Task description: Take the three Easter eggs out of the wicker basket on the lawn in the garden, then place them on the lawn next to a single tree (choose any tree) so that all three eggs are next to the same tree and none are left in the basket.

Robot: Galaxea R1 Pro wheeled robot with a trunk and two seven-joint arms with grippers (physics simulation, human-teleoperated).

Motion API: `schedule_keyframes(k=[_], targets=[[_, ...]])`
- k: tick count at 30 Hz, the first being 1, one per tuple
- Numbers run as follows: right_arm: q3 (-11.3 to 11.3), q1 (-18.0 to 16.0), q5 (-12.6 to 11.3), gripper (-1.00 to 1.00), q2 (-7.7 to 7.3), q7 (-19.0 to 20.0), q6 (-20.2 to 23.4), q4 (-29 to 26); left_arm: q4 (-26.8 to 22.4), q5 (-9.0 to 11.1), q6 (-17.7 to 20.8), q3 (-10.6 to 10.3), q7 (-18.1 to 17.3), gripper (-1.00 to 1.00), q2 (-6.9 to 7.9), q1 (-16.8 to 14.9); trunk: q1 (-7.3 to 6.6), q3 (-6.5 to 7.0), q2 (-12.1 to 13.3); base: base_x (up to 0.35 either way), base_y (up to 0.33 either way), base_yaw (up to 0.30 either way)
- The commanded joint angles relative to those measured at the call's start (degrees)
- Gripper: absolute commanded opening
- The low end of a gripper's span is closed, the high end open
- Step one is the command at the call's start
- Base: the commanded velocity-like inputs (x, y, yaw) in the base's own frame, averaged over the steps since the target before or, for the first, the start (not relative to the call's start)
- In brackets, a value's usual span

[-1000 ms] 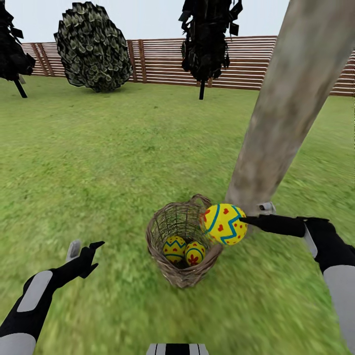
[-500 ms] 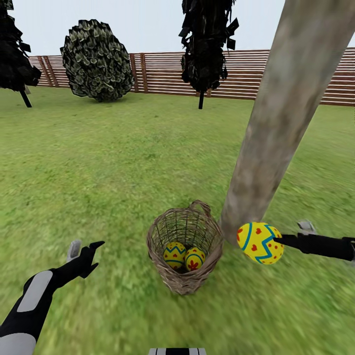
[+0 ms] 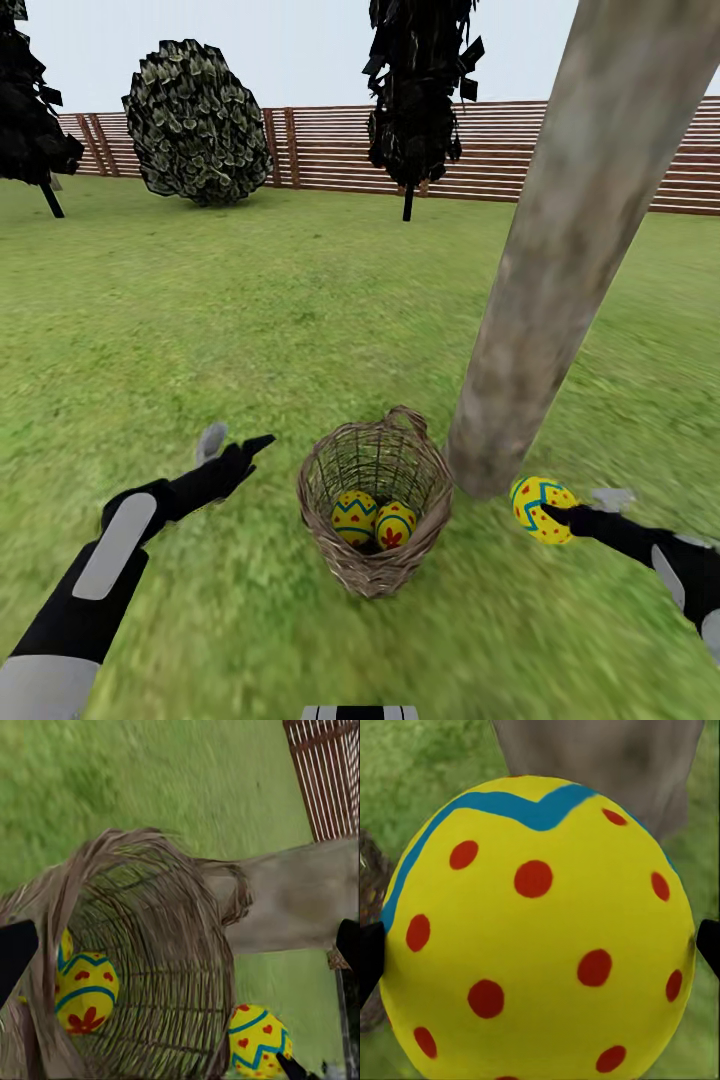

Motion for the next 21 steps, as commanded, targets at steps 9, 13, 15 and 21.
schedule_keyframes(k=[9, 13, 15, 21], targets=[[-0.6, -0.1, 5.2, -1.00, 4.00, -6.4, -1.2, 3.5, -3.7, 1.0, -0.1, -1.4, -3.3, 1.00, -0.18, -1.7, -0.01, -0.05, 0.0, 0.000, 0.000, 0.000], [-0.6, 1.0, 5.3, -1.00, 4.22, -11.5, -3.3, 5.4, -3.9, 0.9, 0.0, -1.6, -3.6, 1.00, -0.18, -1.7, -0.01, -0.05, 0.0, 0.000, 0.000, 0.000], [-0.5, 1.6, 5.3, -1.00, 4.32, -15.6, -8.5, 6.9, -4.1, 1.0, 0.1, -1.7, -3.9, 1.00, -0.13, -1.7, -0.01, -0.05, 0.0, 0.000, 0.000, 0.000], [-0.2, 1.9, 6.9, -1.00, 5.33, -24.3, -16.4, 12.6, -4.1, 1.0, 0.3, -1.8, -10.5, 1.00, 0.19, -1.7, -0.01, -0.05, 0.0, 0.000, 0.000, 0.000]])
